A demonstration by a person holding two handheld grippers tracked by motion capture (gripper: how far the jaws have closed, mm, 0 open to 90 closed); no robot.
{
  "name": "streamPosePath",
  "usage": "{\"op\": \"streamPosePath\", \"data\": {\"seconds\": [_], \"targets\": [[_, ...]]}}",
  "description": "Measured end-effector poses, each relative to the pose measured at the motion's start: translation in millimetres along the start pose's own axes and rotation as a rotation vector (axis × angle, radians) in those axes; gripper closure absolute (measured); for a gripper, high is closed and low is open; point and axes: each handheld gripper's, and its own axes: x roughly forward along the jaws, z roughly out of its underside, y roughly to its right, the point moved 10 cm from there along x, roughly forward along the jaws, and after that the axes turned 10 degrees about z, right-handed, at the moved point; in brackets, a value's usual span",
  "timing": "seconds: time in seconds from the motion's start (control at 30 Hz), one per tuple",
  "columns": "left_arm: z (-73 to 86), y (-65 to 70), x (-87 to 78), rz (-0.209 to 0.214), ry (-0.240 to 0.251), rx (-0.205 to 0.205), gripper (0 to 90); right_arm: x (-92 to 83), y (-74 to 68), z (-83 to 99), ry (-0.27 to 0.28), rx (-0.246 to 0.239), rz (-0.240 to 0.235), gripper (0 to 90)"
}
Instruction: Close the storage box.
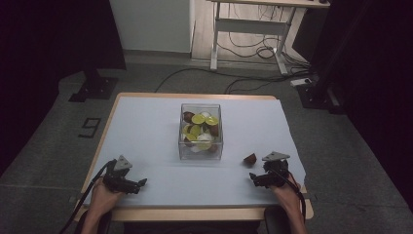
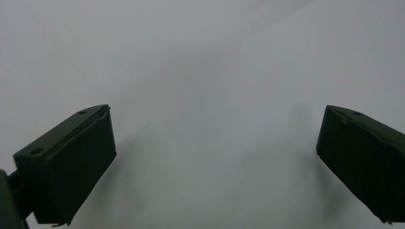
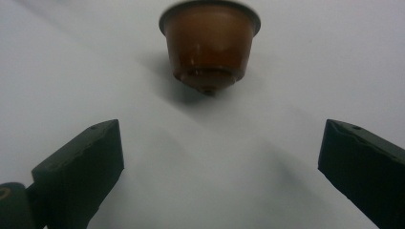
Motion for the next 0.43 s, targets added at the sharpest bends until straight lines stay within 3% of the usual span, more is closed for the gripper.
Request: {"op": "streamPosePath", "data": {"seconds": [0.13, 0.3, 0.43], "targets": [[2.1, -1.3, 2.0, 0.009, -0.011, -0.013, 0.0, 8.0, -1.9, 5.9, 0.001, 0.003, -0.001, 0.0], [2.7, -1.4, 2.9, 0.016, -0.014, -0.018, 0.0, 11.3, -0.2, 9.3, 0.056, 0.081, -0.061, 0.0], [2.9, -1.4, 2.9, 0.016, -0.014, -0.018, 0.0, 11.5, -0.8, 9.6, 0.053, 0.078, -0.057, 0.0]]}}
